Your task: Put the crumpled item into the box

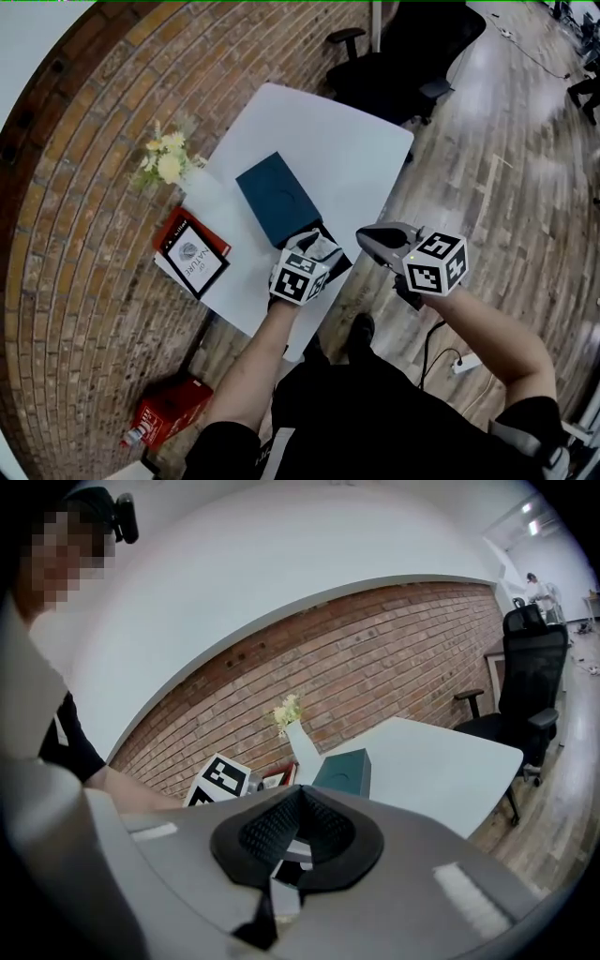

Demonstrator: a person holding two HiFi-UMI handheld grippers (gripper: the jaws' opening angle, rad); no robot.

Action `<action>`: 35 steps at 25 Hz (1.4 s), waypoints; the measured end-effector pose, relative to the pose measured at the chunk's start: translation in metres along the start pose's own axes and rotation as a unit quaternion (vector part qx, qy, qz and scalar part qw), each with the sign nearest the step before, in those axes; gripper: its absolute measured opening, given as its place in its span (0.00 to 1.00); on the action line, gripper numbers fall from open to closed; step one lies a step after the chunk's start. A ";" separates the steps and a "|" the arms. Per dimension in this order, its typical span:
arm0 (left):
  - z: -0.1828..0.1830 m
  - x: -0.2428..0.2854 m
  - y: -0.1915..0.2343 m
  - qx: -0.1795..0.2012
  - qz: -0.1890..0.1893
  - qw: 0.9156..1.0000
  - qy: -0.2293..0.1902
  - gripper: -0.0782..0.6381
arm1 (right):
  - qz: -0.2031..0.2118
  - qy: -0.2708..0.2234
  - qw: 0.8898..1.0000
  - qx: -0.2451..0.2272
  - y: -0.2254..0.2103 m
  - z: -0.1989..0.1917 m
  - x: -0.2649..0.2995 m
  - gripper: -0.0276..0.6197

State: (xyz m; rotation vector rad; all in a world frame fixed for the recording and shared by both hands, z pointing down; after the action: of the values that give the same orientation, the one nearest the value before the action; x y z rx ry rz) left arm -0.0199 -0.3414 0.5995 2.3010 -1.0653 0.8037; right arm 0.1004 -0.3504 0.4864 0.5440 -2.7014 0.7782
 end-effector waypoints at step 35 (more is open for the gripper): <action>-0.048 0.043 0.025 0.074 0.025 0.985 0.155 0.29 | -0.019 -0.041 0.997 0.062 0.001 -0.018 -0.006 0.04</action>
State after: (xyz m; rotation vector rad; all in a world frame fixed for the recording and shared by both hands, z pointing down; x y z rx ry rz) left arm -0.0322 -0.3480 0.6675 2.1786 -0.9533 1.2518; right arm 0.1077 -0.3379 0.4985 0.6687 -2.7202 0.9382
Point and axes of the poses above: the fingertips, and each gripper's own axes: x forward along the fingers, y to its left, z out of its top, the point moved 5 cm from there along -x, backward along the fingers
